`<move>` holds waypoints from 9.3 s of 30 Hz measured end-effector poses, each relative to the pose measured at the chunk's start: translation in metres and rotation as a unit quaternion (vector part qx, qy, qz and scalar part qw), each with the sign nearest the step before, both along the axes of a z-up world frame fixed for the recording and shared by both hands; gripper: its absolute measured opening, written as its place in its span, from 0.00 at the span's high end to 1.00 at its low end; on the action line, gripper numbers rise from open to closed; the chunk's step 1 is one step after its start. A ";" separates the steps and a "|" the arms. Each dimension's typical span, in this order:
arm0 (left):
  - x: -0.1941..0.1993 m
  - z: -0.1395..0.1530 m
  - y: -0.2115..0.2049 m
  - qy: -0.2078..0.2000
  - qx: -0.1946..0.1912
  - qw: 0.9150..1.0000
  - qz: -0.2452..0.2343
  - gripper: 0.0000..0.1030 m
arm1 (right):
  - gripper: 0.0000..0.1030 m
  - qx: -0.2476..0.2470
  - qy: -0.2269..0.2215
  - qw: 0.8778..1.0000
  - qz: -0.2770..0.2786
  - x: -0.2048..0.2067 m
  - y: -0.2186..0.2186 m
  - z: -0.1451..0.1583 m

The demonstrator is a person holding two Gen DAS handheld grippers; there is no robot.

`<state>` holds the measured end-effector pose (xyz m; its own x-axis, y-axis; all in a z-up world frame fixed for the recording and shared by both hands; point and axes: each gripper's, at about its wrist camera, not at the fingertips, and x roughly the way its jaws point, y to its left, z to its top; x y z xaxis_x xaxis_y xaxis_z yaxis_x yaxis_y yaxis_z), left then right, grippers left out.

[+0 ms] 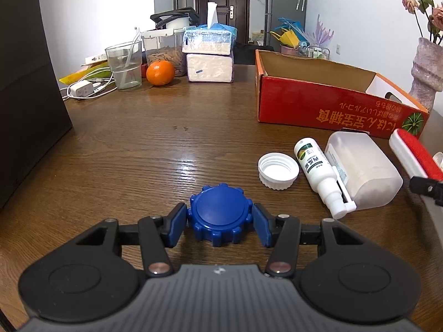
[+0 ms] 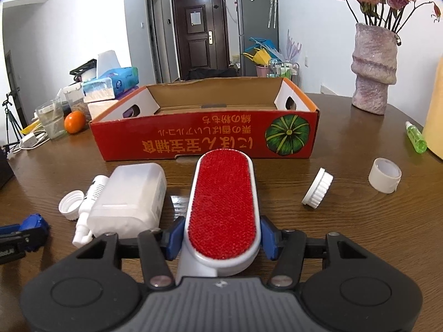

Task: Organize rigid objects
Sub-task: 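Close the right gripper on the lint brush handle while the left gripper holds the blue cap, then carry the blue cap and lint brush with both tools over the cardboard box, then open the left gripper to drop the blue cap while the right gripper releases the lint brush, then withdraw both open tools up and away from the box, then move the left tool toward the white plastic container while the right tool heads toward the green spray bottle, then close the left gripper on the white rectangular plastic container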

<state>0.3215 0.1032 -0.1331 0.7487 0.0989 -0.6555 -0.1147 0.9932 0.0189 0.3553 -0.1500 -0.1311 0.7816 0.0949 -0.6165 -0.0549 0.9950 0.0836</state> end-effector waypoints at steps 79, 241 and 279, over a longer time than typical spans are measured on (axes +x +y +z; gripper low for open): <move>0.234 0.077 -0.101 -0.067 -0.002 0.998 0.006 0.48 | 0.46 -0.019 -0.046 0.999 0.020 0.211 -0.036 0.084; -0.022 0.035 -0.053 -0.027 0.004 1.000 0.003 0.00 | 0.00 -0.037 -0.088 0.995 -0.034 -0.109 -0.112 0.032; 0.073 -0.001 -0.154 0.023 0.011 1.000 -0.018 0.35 | 0.00 -0.042 -0.073 0.996 -0.040 -0.049 -0.154 0.015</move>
<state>0.3947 -0.0509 -0.1338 0.7212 0.0870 -0.6872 -0.0766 0.9960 0.0457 0.3062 -0.3039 -0.1163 0.8661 -0.0187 -0.4995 0.0197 0.9998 -0.0031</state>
